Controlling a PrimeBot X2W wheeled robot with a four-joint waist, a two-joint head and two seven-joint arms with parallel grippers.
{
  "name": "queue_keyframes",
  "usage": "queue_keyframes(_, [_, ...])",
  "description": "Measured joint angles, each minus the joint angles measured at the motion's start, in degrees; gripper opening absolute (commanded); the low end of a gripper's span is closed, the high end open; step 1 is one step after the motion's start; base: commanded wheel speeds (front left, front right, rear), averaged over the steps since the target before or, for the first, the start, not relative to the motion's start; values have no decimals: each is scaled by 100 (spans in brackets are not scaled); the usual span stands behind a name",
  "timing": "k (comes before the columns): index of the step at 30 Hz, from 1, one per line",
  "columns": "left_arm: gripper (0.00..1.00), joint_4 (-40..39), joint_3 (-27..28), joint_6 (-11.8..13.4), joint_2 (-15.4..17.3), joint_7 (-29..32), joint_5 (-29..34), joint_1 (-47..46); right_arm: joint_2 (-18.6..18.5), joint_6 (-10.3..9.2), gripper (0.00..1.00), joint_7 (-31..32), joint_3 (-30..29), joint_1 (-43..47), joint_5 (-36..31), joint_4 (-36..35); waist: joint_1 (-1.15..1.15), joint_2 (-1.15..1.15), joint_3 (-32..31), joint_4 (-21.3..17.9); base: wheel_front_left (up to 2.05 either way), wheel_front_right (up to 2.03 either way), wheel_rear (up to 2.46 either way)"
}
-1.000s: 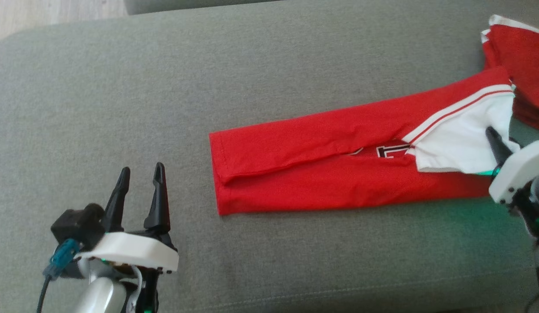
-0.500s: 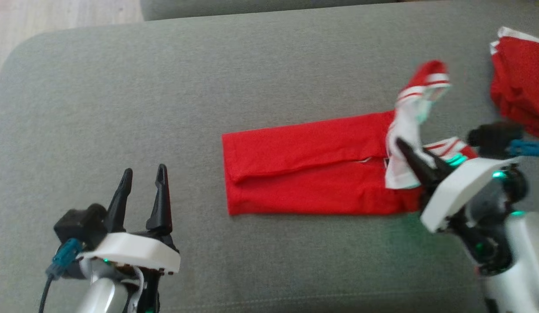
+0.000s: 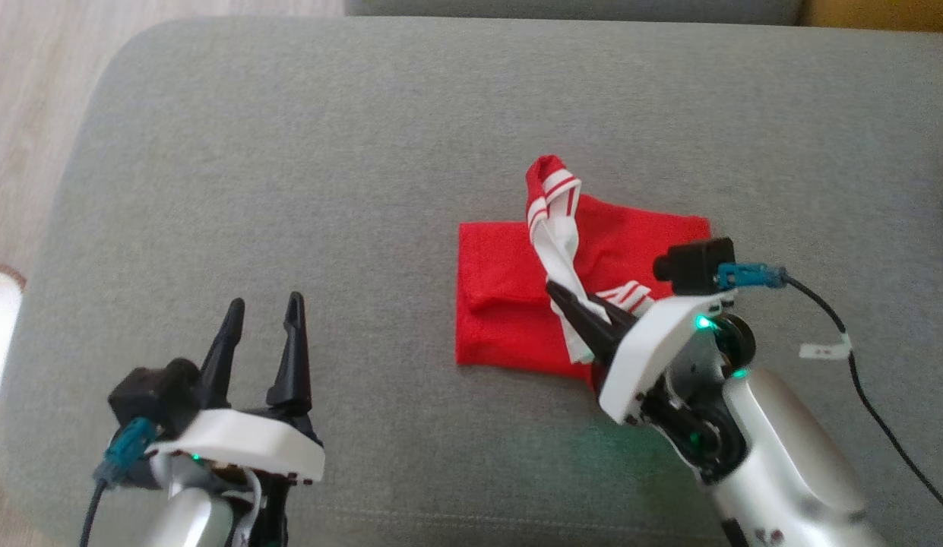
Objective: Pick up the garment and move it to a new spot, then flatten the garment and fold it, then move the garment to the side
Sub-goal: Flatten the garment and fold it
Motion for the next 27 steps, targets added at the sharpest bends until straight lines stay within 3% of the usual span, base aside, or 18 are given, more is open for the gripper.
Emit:
queue_keyframes(7, [100, 47, -55, -42, -43, -4, 0, -55, 89, 0, 0, -541, 154, -614, 255, 1163, 0, 0, 92, 258, 0, 0, 0])
queue_keyframes(8, [100, 55, -55, -42, -44, -4, 0, -62, 88, 0, 26, -643, 209, -676, 397, 1281, 0, 0, 101, 281, 0, 0, 0])
queue_keyframes(9, [100, 55, -55, -42, -44, -4, 0, -62, 88, 0, 60, -643, 209, -676, 397, 1281, 0, 0, 101, 281, 0, 0, 0])
queue_keyframes(10, [100, 63, -56, -42, -49, -4, 0, -72, 89, 0, 100, -755, 265, -732, 543, 1382, 0, 0, 109, 298, 0, 0, 0])
queue_keyframes(20, [100, 136, -62, -41, -71, -47, -9, -115, 89, -1, 100, -1563, 1159, -1304, 1536, 1581, 0, 0, 63, 187, 0, 0, 0])
queue_keyframes(27, [100, 138, -77, -40, -67, -47, -10, -102, 92, 0, 100, -2061, 1199, -1410, 1662, 1386, 0, 0, -47, 2, 0, 0, 0])
